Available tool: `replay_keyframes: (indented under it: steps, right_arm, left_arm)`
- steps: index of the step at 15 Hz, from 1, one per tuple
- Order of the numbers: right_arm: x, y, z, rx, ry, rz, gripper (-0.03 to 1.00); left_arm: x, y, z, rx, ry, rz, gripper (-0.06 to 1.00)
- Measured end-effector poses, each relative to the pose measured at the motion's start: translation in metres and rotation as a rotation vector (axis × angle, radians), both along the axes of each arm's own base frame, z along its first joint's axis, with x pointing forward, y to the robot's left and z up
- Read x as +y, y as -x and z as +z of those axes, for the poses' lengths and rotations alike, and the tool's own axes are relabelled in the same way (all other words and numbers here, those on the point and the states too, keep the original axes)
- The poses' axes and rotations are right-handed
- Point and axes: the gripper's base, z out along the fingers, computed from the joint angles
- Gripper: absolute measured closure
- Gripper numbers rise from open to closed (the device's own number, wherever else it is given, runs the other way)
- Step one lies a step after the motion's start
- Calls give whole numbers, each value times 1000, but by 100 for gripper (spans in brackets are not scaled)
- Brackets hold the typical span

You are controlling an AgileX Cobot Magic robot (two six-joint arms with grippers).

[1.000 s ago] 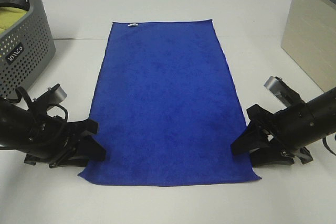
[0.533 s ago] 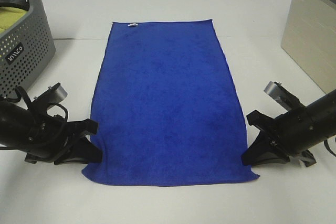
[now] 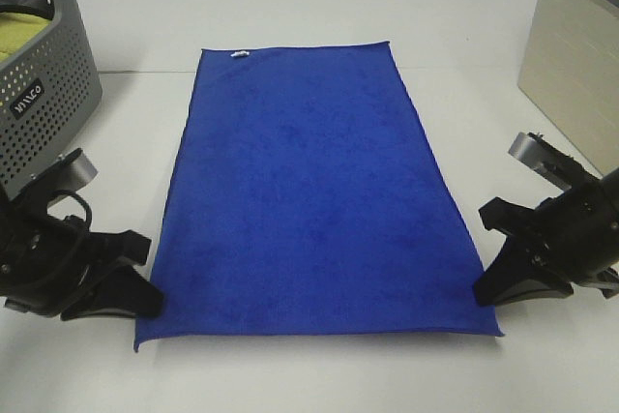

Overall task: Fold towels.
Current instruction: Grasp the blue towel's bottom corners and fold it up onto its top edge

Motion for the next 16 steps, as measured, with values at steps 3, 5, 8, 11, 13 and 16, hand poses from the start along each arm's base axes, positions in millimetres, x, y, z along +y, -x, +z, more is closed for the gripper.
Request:
replay_keyframes:
  steps: [3, 5, 8, 11, 13, 16]
  right_arm:
    - [0, 27, 9, 11, 4, -6, 95]
    - [1, 51, 16, 28, 2, -11, 95]
    - [0, 81, 21, 53, 22, -16, 95]
    - [-3, 85, 34, 15, 54, -17, 95]
    - [-4, 68, 47, -56, 61, -13, 95]
    - [-5, 29, 76, -199, 78, -4, 95]
  left_arm:
    - [4, 27, 5, 28, 14, -1, 94]
    - [7, 49, 11, 41, 35, 5, 94]
    - [12, 81, 18, 58, 69, 26, 94]
    - [15, 94, 26, 33, 89, 60, 94]
    - [13, 78, 37, -28, 88, 80, 94]
    - [12, 44, 62, -170, 74, 132, 94]
